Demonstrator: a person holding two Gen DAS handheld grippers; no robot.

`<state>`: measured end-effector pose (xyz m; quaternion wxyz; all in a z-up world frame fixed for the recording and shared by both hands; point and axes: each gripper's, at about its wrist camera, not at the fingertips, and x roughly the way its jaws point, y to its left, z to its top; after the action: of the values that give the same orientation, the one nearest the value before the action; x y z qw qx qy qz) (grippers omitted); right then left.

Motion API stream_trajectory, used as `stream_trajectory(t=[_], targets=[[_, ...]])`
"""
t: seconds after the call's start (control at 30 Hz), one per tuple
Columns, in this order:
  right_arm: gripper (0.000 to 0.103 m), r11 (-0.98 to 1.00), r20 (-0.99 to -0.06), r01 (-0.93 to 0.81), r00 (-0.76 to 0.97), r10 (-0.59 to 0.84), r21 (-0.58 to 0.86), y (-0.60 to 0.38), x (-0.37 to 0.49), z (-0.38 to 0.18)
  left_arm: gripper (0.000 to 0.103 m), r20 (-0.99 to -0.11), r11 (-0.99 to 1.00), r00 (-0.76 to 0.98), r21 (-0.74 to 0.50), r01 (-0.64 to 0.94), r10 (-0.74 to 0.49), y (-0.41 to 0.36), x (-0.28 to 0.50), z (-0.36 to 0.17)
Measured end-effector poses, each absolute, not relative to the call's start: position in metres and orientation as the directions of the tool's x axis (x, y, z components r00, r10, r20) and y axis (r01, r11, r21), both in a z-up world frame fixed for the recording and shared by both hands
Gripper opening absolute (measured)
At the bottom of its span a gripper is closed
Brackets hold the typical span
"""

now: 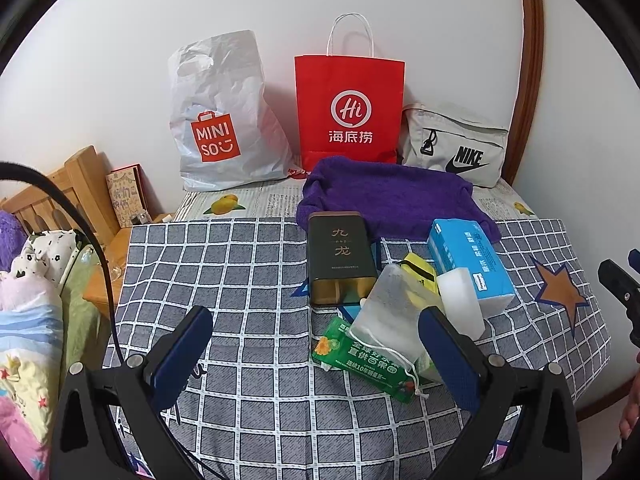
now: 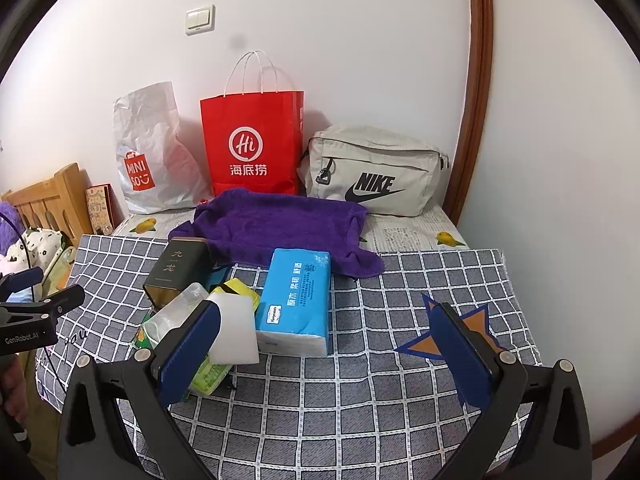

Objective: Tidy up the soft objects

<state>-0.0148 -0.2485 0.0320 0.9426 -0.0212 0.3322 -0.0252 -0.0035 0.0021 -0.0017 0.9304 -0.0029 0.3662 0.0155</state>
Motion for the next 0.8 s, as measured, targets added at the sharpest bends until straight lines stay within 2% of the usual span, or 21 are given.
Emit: stream_trajectory(t=[0.8], targets=[[0.103, 0.998, -0.621, 0.029, 0.782, -0.058, -0.057, -0.2439, -0.0157, 0.0361, 0.103, -0.683, 1.0, 0.73, 0.013, -0.029, 0.03, 0.0001, -0.0035, -0.0025]])
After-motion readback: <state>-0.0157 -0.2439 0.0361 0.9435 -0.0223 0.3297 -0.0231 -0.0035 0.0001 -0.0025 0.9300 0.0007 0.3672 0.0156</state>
